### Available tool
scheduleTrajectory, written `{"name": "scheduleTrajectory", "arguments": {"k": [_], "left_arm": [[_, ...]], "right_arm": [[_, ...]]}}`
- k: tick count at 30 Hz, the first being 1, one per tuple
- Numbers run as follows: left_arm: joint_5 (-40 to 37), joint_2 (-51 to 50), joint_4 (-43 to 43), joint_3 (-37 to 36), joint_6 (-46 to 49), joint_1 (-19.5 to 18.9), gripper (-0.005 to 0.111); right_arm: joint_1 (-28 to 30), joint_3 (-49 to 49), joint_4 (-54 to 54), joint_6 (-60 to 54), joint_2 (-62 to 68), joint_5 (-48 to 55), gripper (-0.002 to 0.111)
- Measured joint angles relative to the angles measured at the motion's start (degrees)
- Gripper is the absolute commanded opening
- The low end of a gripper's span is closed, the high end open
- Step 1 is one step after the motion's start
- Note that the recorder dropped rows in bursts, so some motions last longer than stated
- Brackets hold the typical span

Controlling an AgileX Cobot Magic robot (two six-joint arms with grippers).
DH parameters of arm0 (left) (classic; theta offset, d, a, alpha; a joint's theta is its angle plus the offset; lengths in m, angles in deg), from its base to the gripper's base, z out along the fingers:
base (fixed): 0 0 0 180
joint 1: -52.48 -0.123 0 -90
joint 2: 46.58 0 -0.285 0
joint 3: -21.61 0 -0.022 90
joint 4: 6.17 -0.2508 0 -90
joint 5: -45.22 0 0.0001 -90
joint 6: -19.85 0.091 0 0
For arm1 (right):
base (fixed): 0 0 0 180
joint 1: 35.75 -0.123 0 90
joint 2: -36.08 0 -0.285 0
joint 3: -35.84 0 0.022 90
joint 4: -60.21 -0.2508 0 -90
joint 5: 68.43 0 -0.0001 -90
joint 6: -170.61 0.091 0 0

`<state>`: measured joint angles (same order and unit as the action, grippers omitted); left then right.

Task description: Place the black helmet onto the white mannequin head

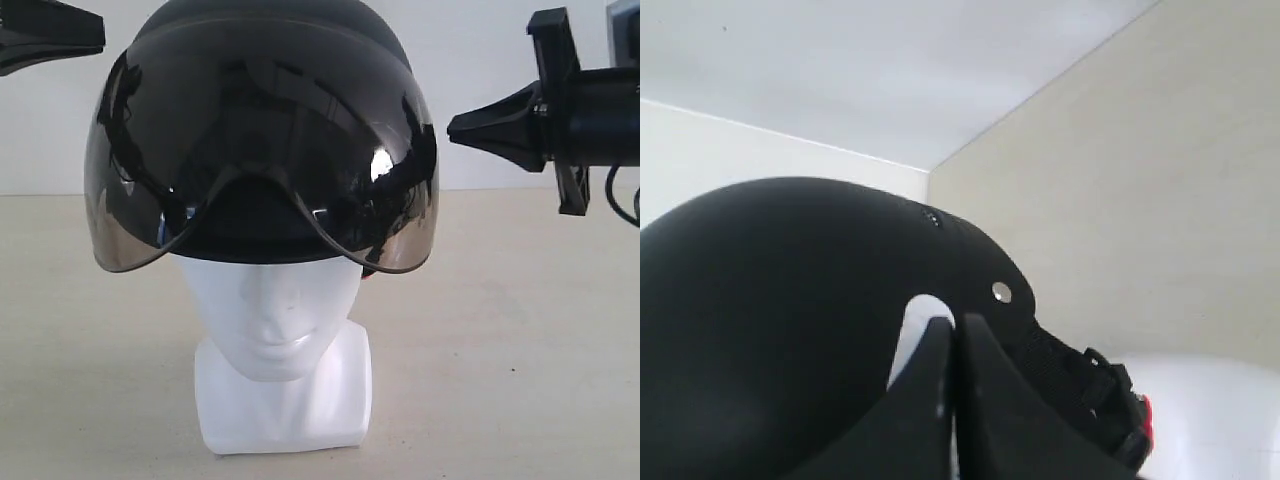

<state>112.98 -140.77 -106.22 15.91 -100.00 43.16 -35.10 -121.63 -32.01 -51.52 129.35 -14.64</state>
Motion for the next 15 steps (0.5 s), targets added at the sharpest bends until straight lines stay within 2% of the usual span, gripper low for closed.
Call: {"name": "scheduleTrajectory", "arguments": {"k": [3,6,11,15], "left_arm": [[1.1,2.5,0.0,0.0,0.0,-0.7,0.004],[1.3,6.8,-0.1,-0.5,0.0,-0.7,0.004],[1.8,14.4,-0.1,-3.3,0.0,-0.7,0.004],[1.7,20.4,-0.1,-6.3,0.0,-0.7,0.004]], "right_arm": [[1.9,0.0,3.7,0.7,-2.9,1.1,0.000],[2.3,-2.7,13.8,0.0,-7.1,2.9,0.000],[2.6,-7.3,31.4,6.3,-14.8,1.6,0.000],[1.4,-12.6,35.4,9.0,-17.8,6.7,0.000]]}}
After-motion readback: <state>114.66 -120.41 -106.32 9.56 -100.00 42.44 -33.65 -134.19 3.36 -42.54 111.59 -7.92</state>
